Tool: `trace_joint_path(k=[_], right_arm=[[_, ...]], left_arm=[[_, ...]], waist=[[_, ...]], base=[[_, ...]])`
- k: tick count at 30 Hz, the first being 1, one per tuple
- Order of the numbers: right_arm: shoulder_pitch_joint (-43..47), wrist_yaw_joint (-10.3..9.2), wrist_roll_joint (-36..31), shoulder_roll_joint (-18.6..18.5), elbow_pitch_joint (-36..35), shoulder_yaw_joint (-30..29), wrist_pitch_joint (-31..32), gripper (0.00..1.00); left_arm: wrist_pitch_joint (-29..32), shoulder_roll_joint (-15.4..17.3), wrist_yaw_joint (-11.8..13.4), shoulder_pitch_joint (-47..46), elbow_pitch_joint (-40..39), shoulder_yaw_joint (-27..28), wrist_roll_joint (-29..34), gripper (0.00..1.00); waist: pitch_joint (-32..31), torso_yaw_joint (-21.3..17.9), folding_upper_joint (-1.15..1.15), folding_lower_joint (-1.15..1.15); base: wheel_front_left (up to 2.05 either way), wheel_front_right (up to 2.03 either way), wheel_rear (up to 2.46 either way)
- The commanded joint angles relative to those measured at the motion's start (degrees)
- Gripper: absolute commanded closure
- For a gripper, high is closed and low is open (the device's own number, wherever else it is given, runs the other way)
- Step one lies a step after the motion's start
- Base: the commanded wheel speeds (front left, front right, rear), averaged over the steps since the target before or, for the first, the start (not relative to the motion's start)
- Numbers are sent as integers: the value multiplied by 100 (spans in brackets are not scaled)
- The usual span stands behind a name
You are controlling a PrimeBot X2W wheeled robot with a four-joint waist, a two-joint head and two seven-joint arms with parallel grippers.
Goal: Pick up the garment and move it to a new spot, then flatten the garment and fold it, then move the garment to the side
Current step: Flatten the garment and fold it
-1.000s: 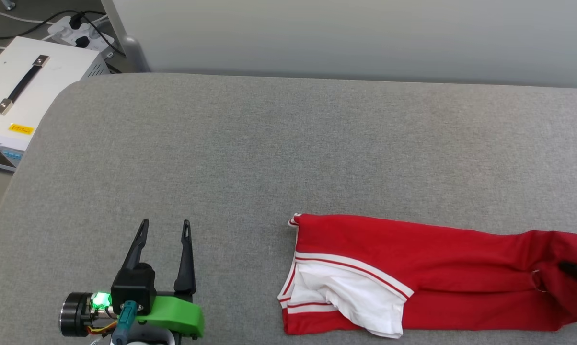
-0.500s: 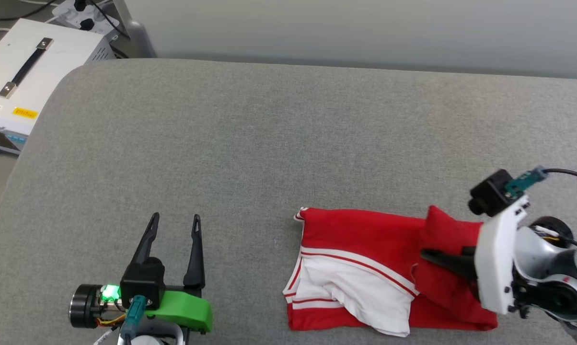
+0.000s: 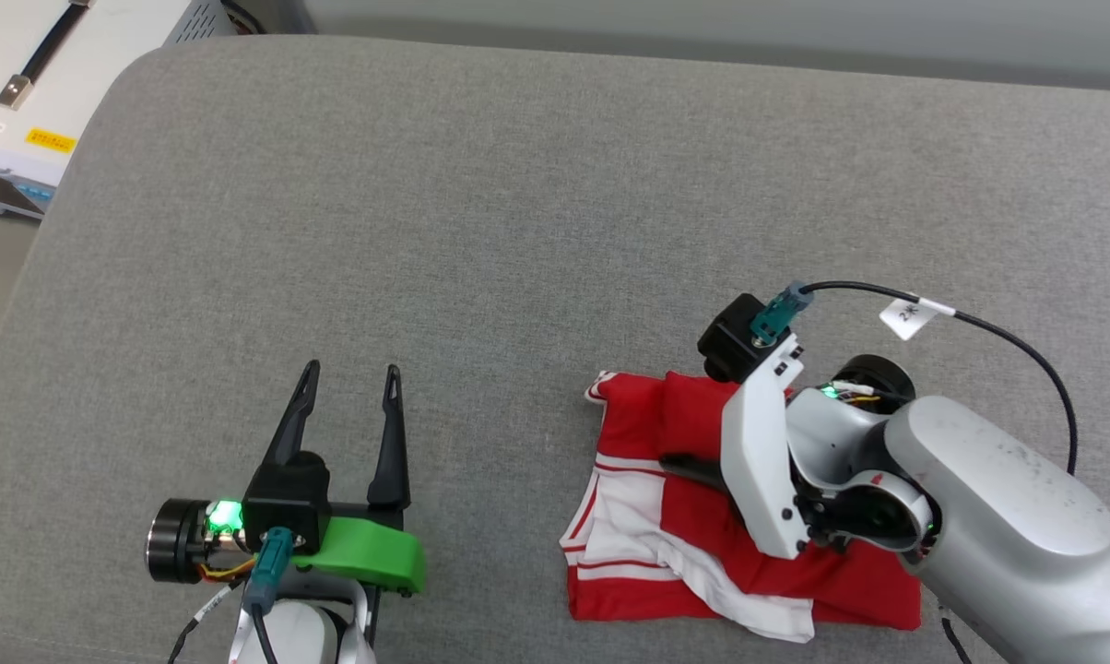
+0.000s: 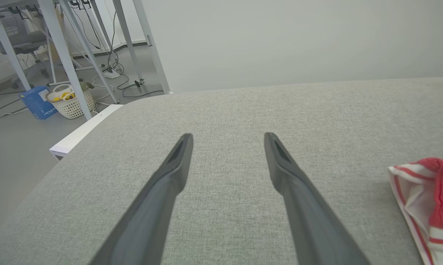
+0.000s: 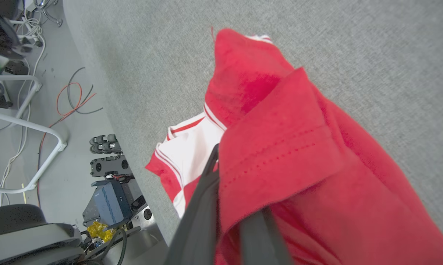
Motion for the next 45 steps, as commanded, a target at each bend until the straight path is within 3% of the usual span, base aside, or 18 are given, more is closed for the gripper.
trace_joint_path(k=[1,8,12,13,14,15,20,26,30,35,41,45], right_arm=[[-137,-5,-22,110,216,114,-131,100],[-402,-5,-130,455,1281,762,-832,100],[-479,-5,15,443,1403,1003,-1250,100],[-487,-5,57,415,1383,1018,-1376,93],[-502,-5,76,356,1325,1045,-1529,55],[-514,-5,63,290,1253,1073,-1661,0],[-297,-5,72,-368,443,825,-2622,0],[209,-5,-516,-838,96,-212,-3836,0],[746,-5,-1163,-669,286,-1278,-4737,0],[1507,-5,-2252,-192,495,-2561,-5509,0],[2435,-5,-3253,583,149,-3712,-5776,0],[3000,-5,-3631,1050,-161,-4158,-5796,0]], left_arm=[[-34,-59,-24,-142,0,6,40,0],[-34,-149,-59,-275,76,-9,66,0],[-34,-170,-64,-262,131,26,77,0],[-34,-171,-65,-241,147,38,79,0],[-34,-172,-64,-207,162,57,82,0],[-34,-172,-64,-175,172,69,85,0],[-34,-153,-67,55,163,147,107,0],[-34,-101,-71,262,83,220,132,0],[-34,-71,-73,358,27,246,150,0],[-34,-46,-66,453,-19,283,151,0],[-34,-52,-24,592,-113,351,118,0],[-34,-64,5,718,-168,392,98,0]], waist=[[172,87,0,0],[331,135,0,0],[266,109,0,0],[223,97,0,0],[160,76,0,0],[104,61,0,0],[-282,-80,0,0],[-600,-306,0,0],[-773,-442,0,0],[-940,-570,0,0],[-1079,-681,0,0],[-1159,-730,0,0]], base=[[0,0,0],[0,0,0],[0,0,0],[0,0,0],[0,0,0],[0,0,0],[0,0,0],[0,0,0],[0,0,0],[0,0,0],[0,0,0],[0,0,0]])
